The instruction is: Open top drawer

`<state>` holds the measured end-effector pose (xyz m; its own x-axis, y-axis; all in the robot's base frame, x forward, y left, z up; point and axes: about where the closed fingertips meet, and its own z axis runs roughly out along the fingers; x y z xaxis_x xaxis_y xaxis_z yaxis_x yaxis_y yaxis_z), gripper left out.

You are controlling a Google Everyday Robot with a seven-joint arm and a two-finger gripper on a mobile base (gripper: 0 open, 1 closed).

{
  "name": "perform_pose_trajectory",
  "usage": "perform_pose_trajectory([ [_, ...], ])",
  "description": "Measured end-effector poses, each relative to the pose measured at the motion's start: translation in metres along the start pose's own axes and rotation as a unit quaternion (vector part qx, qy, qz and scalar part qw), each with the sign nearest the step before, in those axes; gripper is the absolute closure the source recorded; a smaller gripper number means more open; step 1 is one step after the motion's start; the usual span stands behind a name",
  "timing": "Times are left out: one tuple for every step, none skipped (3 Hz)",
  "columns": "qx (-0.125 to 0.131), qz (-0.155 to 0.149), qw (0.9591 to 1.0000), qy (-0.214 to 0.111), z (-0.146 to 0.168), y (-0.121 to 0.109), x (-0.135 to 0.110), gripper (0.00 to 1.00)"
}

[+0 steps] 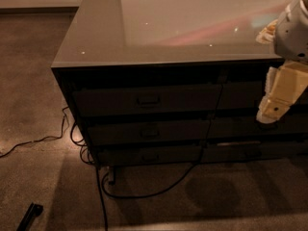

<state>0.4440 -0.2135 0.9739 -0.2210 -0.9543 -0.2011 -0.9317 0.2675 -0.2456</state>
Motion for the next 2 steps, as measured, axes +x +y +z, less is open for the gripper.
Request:
perform_pose_trajectory([
  [0.0,0.0,1.0,0.0,0.0,0.0,0.0,0.0],
  [0.011,-0.005,0.9999,0.0,-0.0009,-0.0034,-0.0019,0.0],
])
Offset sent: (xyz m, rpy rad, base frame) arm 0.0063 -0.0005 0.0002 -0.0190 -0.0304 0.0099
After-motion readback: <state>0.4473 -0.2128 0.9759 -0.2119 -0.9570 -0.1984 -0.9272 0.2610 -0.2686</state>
